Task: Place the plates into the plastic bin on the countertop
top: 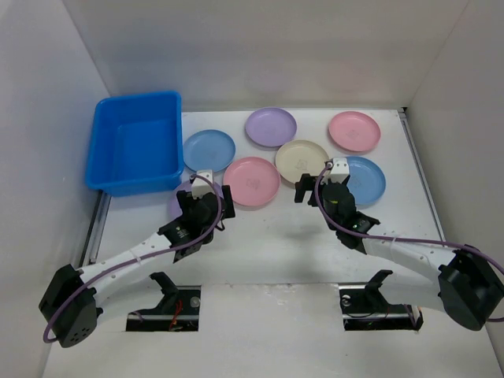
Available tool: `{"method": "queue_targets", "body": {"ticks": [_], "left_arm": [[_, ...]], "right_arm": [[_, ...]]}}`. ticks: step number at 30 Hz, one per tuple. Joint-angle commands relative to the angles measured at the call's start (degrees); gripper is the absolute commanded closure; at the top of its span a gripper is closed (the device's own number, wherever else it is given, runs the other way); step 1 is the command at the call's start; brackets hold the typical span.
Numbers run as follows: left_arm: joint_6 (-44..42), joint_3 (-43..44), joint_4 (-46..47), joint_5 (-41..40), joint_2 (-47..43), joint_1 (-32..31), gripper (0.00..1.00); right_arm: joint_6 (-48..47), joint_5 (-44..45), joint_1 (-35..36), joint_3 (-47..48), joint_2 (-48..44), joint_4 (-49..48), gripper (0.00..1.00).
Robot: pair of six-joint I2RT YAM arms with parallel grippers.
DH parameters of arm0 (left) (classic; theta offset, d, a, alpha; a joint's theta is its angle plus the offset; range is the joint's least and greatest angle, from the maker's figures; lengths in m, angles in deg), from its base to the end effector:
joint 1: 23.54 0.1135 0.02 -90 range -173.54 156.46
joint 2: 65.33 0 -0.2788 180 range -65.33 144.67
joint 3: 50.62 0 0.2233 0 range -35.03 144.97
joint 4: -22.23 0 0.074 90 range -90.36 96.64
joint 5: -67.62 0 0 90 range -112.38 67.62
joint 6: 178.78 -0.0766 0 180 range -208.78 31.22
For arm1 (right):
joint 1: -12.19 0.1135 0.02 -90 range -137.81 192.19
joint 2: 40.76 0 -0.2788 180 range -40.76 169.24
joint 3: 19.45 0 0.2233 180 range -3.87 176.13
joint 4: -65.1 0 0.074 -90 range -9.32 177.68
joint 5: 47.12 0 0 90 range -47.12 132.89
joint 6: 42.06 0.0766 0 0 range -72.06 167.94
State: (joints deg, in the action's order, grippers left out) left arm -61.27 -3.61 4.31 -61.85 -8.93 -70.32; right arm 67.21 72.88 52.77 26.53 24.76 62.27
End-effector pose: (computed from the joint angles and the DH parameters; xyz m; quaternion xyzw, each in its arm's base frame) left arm 0.1754 -0.1155 0.2482 -0.0386 0.8219 -0.0658 0.5644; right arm 0.2143 0.1331 0.2522 0.0085 0.7902 0.1076 0.6033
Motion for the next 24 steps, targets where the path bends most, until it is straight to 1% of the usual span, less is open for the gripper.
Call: {"method": "queue_targets", "body": {"ticks": [1, 6, 12, 16, 18, 20, 24], "left_arm": [[0.7, 0.7, 1.4, -1.5, -1.7, 0.2, 0.00], [0.1, -2.2, 3.8, -1.1, -5.5, 0.9, 0.00], [-0.2, -2.6, 3.2, -1.0, -6.1, 1.5, 0.00], [-2.8, -3.9, 2.8, 0.4, -6.8, 1.0, 0.00], [-4.8, -3.6, 2.2, 2.7, -6.7, 1.7, 0.00], [-4.8, -2.2, -0.3, 5.0, -5.5, 3.0, 0.00], [-5.2, -1.9, -1.3, 6.1, -3.3, 3.4, 0.01]], "right_arm": [[-0.1, 0.8, 0.7, 2.4, -0.1, -1.9, 0.00], [-0.1, 0.8, 0.7, 2.4, -0.2, -1.9, 0.00], [-0.1, 0.8, 1.1, 2.6, 0.1, -1.9, 0.00], [-0.1, 0.9, 1.1, 2.5, -0.3, -1.9, 0.00], [-0.1, 0.9, 1.2, 2.3, -0.7, -1.9, 0.00], [-0.1, 0.9, 1.2, 2.3, -1.0, -1.9, 0.00], [-0.1, 0.9, 1.5, 2.7, -0.2, -1.9, 0.00]]}}
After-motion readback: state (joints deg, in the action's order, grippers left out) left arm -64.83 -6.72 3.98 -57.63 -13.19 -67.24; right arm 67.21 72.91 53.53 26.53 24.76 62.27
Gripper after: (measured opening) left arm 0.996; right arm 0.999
